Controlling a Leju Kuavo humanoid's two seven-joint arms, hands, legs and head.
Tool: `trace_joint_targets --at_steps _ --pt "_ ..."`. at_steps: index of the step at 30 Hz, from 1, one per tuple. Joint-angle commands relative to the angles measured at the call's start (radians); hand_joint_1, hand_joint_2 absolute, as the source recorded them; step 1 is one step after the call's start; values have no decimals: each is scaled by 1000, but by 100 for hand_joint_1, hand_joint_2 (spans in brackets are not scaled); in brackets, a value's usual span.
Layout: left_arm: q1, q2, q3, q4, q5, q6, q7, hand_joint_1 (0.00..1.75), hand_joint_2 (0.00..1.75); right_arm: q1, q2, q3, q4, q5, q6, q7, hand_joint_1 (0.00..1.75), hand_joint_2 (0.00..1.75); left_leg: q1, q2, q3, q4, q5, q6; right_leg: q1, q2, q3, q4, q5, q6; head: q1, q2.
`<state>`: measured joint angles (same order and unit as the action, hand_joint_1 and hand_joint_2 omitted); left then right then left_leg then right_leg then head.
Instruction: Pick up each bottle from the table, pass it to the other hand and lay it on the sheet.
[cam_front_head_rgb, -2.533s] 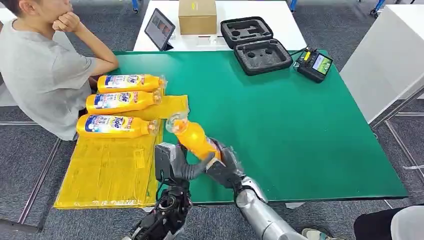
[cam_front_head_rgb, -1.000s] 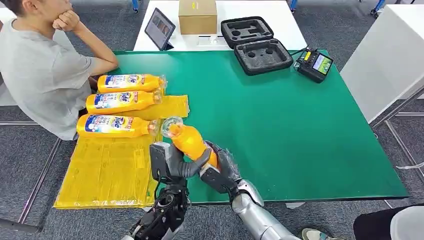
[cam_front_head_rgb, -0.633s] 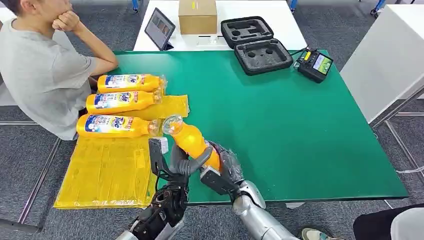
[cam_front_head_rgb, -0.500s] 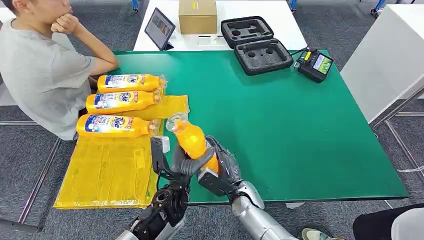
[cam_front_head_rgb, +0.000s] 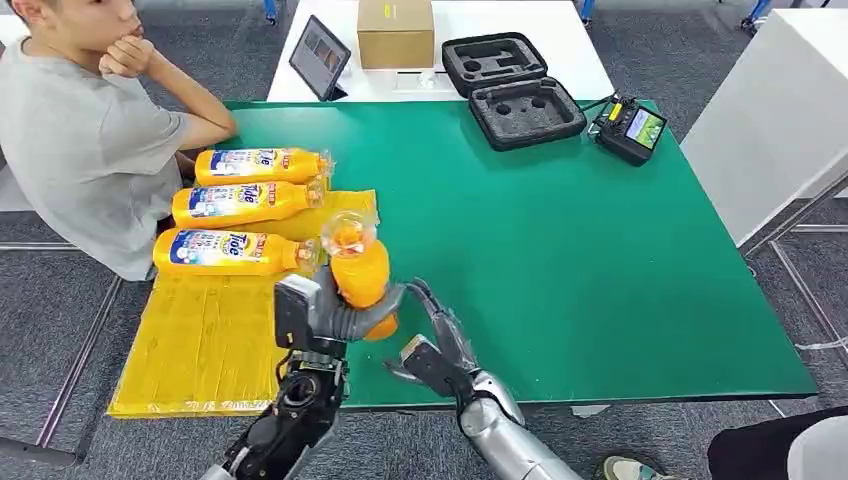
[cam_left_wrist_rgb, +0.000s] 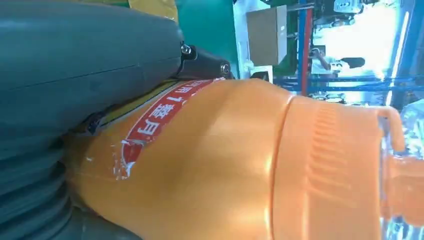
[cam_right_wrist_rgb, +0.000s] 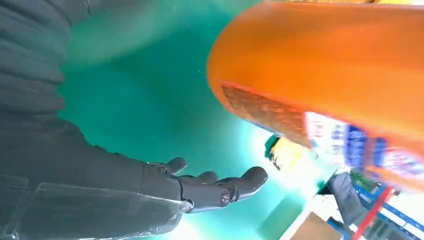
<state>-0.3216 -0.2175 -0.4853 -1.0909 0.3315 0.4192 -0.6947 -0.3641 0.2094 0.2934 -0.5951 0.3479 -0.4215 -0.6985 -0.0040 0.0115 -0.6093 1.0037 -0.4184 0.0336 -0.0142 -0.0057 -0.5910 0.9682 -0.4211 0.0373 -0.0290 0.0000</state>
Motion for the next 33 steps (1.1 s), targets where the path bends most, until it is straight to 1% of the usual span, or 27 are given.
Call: trace_joint_targets --at_steps 1,5,6,7,9,12,13,16,18,21,23,24,25,26,27,28,29,30,31,32,33 --pt "-3 64 72 -123 -189 115 -3 175 175 -1 -15 15 -3 -39 4 0 0 175 1 0 2 0 -1 -1 1 1 2 0 -1 -1 0 0" --pt "-17 96 62 -149 -366 237 -3 175 175 5 -19 21 -9 -51 2 0 0 175 1 0 2 0 -1 -2 1 1 2 0 -1 -2 0 0" --pt "-12 87 118 -155 -565 279 -3 175 175 7 -19 23 -10 -54 3 0 0 175 1 -1 3 0 -1 -2 1 1 3 0 -1 -2 0 0" --pt "-1 63 203 -157 -745 279 -3 175 175 8 -17 23 -12 -60 7 0 0 175 1 1 3 0 -1 -2 1 2 2 0 -1 -2 0 0" --pt "10 46 269 -171 -881 279 -3 175 175 9 -15 23 -8 -65 9 0 0 175 2 1 5 0 -3 -3 2 3 5 0 -2 -3 0 0" --pt "10 46 269 -171 -881 279 -3 175 175 9 -15 23 -8 -65 9 0 0 175 0 1 2 0 0 -1 0 1 1 0 0 -1 0 0" --pt "10 46 269 -171 -881 279 -3 175 175 9 -15 23 -8 -65 9 0 0 175 1 1 4 0 -1 -2 1 2 4 0 -1 -2 0 0" --pt "10 46 269 -171 -881 279 -3 175 175 9 -15 23 -8 -65 9 0 0 175 1 0 3 0 -1 -3 1 1 3 0 -1 -2 0 0" --pt "27 27 318 -186 -1015 279 -3 175 175 10 -16 24 -4 -70 10 0 0 175 1 -1 1 0 0 -2 0 0 1 0 -1 -1 0 0" --pt "31 30 320 -166 -1047 279 -3 175 175 14 -21 22 -10 -78 8 0 0 175 1 1 4 0 -1 -2 1 2 3 -1 -1 -1 0 0" --pt "35 35 314 -130 -1088 279 -3 175 175 24 -28 22 -21 -88 5 0 0 175 1 0 5 0 -1 -2 1 1 4 -1 -2 -2 0 0" --pt "47 23 343 -143 -1167 279 -3 175 175 27 -31 20 -23 -95 4 0 0 175 2 -1 6 -1 -2 -3 1 0 7 -1 -2 -2 0 0" --pt "59 9 372 -162 -1221 279 -3 175 175 29 -32 19 -24 -99 5 0 0 175 1 -1 3 -1 0 -2 0 0 3 -1 -1 -1 0 0" --pt "71 5 387 -177 -1253 279 -3 175 175 32 -33 20 -26 -99 5 0 0 175 1 -1 5 -1 -1 -3 1 0 5 -1 -2 -2 0 0" --pt "78 -9 421 -173 -1293 279 0 175 175 33 -32 18 -25 -102 7 0 0 175 1 0 2 -1 0 -2 0 0 2 -1 -1 -1 0 0" --pt "93 -39 501 -199 -1410 279 10 175 175 35 -31 18 -24 -104 7 0 0 175 1 0 4 -1 -1 -2 1 1 4 -1 -1 -2 0 0" --pt "93 -39 501 -199 -1410 279 10 175 175 35 -31 18 -24 -104 7 0 0 175 0 0 2 -1 0 -2 0 1 2 -1 -1 -1 0 0" --pt "101 -58 560 -209 -1489 279 11 175 175 36 -30 18 -22 -106 7 0 0 175 1 1 4 0 -1 -2 1 1 3 -1 -1 -1 0 0" --pt "103 -60 575 -203 -1532 279 31 175 175 37 -31 18 -23 -107 6 0 0 175 1 1 3 0 -1 -2 1 2 3 -1 -1 -1 0 0" --pt "102 -42 567 -165 -1575 279 88 175 175 46 -36 16 -45 -116 3 0 0 175 1 1 2 0 -1 -2 1 2 1 0 0 -1 0 0" --pt "102 -42 567 -165 -1575 279 88 175 175 46 -36 16 -45 -116 3 0 0 175 1 1 4 0 -1 -3 1 2 4 -1 -1 -2 0 0"
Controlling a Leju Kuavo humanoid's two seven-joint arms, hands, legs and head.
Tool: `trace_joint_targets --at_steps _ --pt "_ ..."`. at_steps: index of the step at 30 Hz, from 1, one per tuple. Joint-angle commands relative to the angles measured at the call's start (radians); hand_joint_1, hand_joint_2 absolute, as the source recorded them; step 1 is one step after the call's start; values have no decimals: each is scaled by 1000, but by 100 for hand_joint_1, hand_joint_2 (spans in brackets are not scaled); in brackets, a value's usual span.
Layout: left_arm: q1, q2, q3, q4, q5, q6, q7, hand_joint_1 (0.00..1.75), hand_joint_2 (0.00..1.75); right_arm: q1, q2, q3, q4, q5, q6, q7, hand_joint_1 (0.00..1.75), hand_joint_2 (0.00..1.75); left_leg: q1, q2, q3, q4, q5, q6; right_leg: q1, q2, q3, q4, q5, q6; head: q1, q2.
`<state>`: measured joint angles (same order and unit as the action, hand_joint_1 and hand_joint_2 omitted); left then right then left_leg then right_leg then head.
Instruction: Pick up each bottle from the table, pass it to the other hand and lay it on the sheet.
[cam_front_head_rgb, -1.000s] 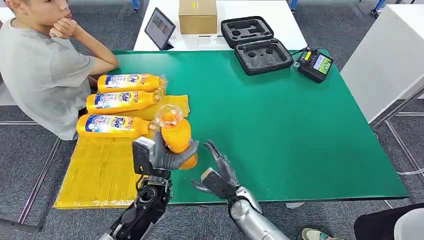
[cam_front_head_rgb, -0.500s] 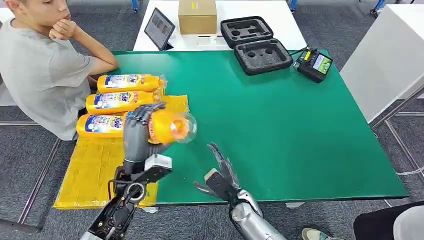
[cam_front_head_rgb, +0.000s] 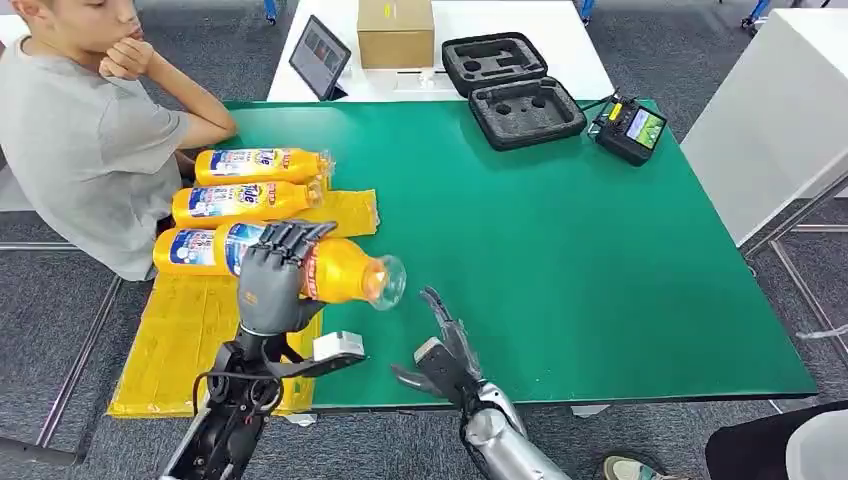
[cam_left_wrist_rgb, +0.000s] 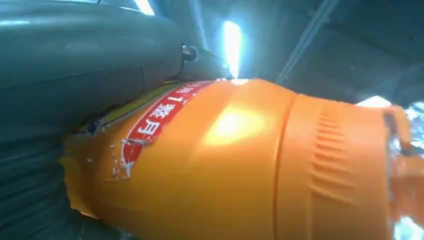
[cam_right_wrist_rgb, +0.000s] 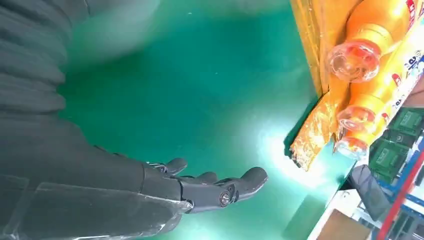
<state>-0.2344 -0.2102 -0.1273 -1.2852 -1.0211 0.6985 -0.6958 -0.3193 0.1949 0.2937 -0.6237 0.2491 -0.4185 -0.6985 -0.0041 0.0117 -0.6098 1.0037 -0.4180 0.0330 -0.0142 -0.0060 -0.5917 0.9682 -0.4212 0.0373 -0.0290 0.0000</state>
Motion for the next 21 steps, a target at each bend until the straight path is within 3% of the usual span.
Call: trace_joint_targets --at_steps 1,2,4,10,21 --pt "10 -31 192 60 -241 0 143 175 175 17 -32 16 -61 -28 -5 0 0 175 1 0 4 0 -1 -2 1 1 3 -1 -1 -1 0 0" --pt "4 -19 182 85 -237 0 169 175 175 27 -40 16 -92 -34 -6 0 0 175 1 -1 4 -1 -1 -2 1 1 4 -1 -1 -2 0 0" --pt "-10 12 165 127 -242 0 266 175 175 97 -75 37 -322 -62 -38 0 0 175 1 -2 4 -1 -1 -2 1 -1 4 -1 -1 -2 0 0" --pt "-34 25 170 152 -265 0 314 175 175 182 -103 -4 -558 4 -93 0 0 175 1 -2 2 0 -1 -1 1 -1 2 0 -1 -1 0 0" --pt "-66 29 144 238 -283 0 369 175 175 245 -95 -29 -630 48 -90 0 0 175 0 -3 1 -1 0 -1 0 -2 1 -1 -1 -1 0 0"
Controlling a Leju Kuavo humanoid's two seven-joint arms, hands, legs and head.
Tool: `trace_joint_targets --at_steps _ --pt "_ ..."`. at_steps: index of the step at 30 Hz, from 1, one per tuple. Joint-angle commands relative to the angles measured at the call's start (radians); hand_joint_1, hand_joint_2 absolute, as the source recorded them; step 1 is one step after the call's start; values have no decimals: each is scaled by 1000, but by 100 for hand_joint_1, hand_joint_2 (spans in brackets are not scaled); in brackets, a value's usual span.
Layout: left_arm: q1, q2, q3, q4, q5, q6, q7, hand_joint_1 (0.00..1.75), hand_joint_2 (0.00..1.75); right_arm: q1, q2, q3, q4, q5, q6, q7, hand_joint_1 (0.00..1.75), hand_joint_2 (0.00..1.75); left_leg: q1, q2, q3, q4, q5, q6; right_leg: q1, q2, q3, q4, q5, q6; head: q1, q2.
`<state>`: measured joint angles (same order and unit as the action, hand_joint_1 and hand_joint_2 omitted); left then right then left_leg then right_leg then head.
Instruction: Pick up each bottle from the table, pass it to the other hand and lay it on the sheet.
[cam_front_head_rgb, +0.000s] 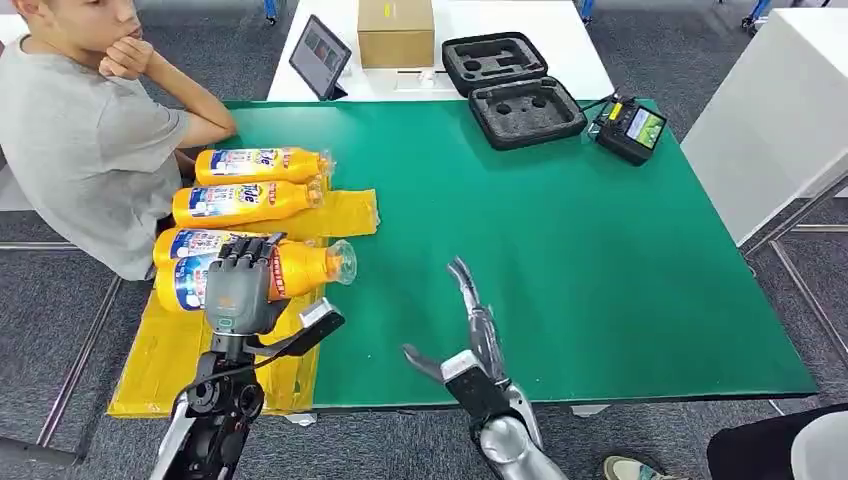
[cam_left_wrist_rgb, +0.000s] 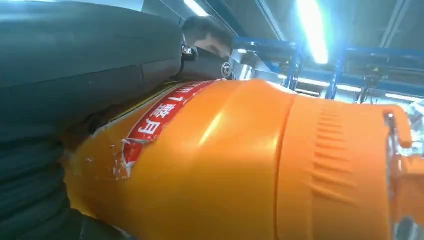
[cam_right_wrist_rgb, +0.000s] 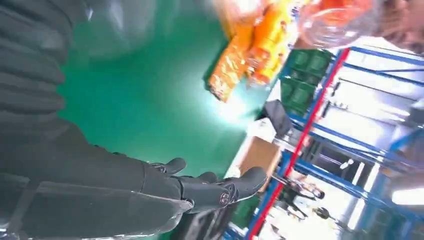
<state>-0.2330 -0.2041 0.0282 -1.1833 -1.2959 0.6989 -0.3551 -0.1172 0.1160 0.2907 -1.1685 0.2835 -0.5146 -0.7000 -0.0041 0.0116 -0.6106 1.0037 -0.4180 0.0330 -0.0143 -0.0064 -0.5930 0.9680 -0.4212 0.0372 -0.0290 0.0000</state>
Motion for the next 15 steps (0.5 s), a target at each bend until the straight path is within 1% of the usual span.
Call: trace_joint_targets --at_steps 1,3,6,7,11,13,15 --pt "-68 25 -11 141 -16 -1 37 175 175 44 -16 -26 -87 14 9 2 0 175 1 -3 4 0 -1 -2 1 -2 5 0 -2 -2 0 0" --pt "-76 34 -15 170 -49 -1 78 175 175 51 -13 -23 -96 14 19 2 0 175 1 -2 2 -1 0 -1 0 -1 2 -1 -1 -1 0 0" --pt "-89 40 -26 214 -43 -1 98 175 175 59 -10 -25 -108 21 26 2 0 175 1 -2 3 -1 -1 -2 1 -1 3 -1 -1 -1 0 0" --pt "-103 50 -42 260 -56 -1 135 175 175 62 -13 -17 -121 18 38 2 0 175 1 -2 2 -1 0 -1 0 -1 3 -1 -1 -1 0 0" --pt "-108 59 -59 312 -57 -1 166 175 175 64 -16 -15 -137 6 46 2 0 175 1 -2 5 -1 -1 -2 1 -1 5 -1 -2 -2 0 0" --pt "-113 68 -74 343 -65 -1 192 175 175 62 -13 -27 -133 3 54 2 0 175 0 -2 3 -1 0 -1 0 -1 3 0 -1 -1 0 0" --pt "-114 70 -80 350 -70 -1 202 175 175 61 -12 -30 -132 0 59 2 0 175 2 -3 6 -1 -2 -3 1 -1 7 -1 -2 -2 0 0"
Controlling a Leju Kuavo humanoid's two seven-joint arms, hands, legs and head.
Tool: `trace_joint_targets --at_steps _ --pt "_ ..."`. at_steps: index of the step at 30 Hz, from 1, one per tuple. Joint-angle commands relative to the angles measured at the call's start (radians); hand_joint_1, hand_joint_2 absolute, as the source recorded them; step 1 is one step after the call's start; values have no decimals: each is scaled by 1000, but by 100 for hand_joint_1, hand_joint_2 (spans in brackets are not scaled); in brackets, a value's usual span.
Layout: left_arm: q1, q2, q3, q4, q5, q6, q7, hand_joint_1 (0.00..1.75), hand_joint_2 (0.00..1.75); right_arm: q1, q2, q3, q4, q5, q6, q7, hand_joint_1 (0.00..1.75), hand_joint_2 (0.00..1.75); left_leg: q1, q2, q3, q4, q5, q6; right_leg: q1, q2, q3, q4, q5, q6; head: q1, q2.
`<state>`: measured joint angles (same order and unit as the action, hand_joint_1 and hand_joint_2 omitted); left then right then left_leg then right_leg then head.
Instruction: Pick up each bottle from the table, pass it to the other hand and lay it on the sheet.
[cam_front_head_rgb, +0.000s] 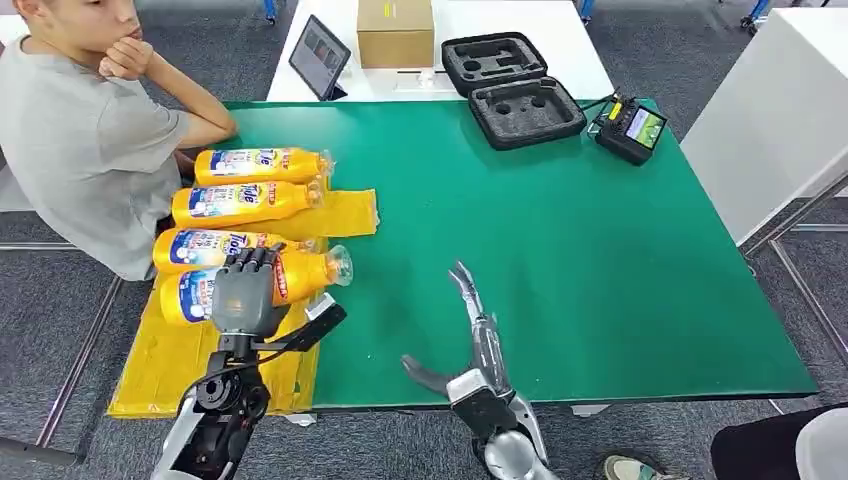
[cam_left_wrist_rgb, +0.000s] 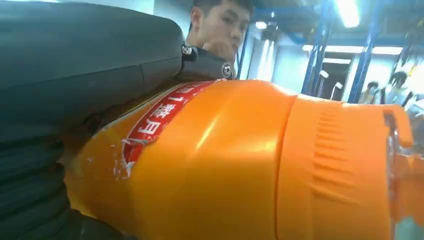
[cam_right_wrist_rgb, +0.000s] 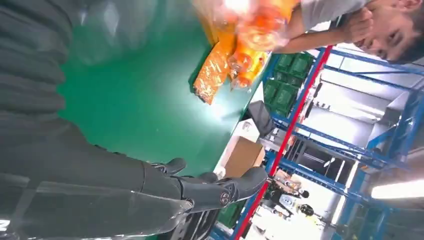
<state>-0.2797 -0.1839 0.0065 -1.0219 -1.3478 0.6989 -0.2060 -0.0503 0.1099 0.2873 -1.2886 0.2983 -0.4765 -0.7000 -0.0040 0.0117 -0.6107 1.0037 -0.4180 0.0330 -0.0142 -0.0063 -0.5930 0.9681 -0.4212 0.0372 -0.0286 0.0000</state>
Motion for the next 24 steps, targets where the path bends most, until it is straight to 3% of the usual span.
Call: trace_joint_targets --at_steps 1,24 --pt "-68 54 -70 213 -17 -1 62 175 175 -6 -4 -35 -5 -17 27 2 0 175 1 -2 3 -1 -1 -2 1 -1 4 -1 -1 -1 0 0" --pt "-88 93 -147 313 -13 -18 109 175 175 -14 -5 -36 -14 -45 44 2 0 175 1 -1 2 -1 -1 -1 1 0 3 -1 0 -1 0 0"
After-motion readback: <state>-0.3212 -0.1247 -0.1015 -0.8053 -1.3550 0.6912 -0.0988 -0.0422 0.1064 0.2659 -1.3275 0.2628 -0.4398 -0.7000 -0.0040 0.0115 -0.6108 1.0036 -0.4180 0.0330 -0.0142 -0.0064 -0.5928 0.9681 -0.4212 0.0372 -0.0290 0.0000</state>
